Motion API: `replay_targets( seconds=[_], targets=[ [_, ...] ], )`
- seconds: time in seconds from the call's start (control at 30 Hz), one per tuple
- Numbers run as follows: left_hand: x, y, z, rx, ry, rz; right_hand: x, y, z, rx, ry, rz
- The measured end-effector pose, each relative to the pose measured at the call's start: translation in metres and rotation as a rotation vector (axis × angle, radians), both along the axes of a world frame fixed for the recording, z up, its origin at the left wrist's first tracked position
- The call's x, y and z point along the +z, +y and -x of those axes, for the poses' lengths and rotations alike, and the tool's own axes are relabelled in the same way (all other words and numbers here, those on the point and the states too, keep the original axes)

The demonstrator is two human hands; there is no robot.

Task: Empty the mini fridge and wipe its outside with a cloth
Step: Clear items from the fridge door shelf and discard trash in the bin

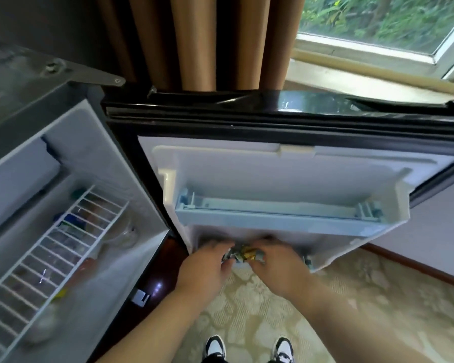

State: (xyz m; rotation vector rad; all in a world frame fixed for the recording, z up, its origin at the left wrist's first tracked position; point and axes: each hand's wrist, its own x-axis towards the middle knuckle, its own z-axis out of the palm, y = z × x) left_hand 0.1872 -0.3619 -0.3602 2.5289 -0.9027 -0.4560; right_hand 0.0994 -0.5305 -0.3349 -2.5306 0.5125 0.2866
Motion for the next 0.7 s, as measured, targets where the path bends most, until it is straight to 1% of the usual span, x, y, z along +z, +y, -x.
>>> replay_targets(
  seconds=[0.1, 0.3, 0.53, 0.63, 0.7],
  targets=[
    [-0.008, -0.006, 0.001, 0.016, -0.006, 0.022, -0.006, -0.005, -0.001, 0.045, 0.037, 0.042],
    [-0.007, -0.001, 0.007, 0.14, -0.06, 0.132, -0.014, -0.006, 0.004, 0.077, -0.011, 0.032],
    [0.004, 0.01, 0.012, 0.2, -0.1, 0.234, -0.023, -0.005, 0.003, 0.124, -0.049, 0.025],
    [0.007, 0.017, 0.016, 0.24, -0.131, 0.258, -0.026, -0.007, -0.004, 0.168, -0.056, 0.049],
    [0.007, 0.024, 0.018, 0.266, -0.131, 0.274, -0.03, -0.007, -0.01, 0.229, -0.028, 0.111]
  ],
)
